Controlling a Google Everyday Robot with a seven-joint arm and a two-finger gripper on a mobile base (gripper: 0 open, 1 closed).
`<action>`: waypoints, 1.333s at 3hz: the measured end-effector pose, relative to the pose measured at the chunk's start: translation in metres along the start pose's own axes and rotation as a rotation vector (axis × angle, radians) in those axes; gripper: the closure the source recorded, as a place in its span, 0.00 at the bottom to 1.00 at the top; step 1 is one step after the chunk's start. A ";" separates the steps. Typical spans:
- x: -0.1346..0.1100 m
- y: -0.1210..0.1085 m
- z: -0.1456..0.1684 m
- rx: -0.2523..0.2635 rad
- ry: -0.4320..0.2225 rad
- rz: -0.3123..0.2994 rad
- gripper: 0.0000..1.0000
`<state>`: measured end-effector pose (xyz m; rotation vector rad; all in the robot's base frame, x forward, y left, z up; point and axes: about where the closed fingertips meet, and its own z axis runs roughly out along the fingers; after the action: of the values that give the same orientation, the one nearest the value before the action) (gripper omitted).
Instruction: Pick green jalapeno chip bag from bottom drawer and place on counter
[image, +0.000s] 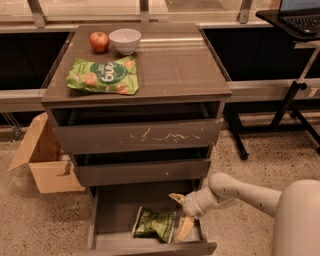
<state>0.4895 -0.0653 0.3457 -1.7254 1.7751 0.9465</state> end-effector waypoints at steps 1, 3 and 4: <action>0.000 0.000 0.000 0.000 0.000 0.000 0.00; 0.012 -0.029 0.039 0.004 -0.003 0.027 0.00; 0.029 -0.044 0.065 0.016 -0.022 0.059 0.00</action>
Offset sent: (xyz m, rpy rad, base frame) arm 0.0261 0.0163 -0.0307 -0.0332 0.0045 -0.0115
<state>0.5226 -0.0336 0.2755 -1.6540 1.8237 0.9694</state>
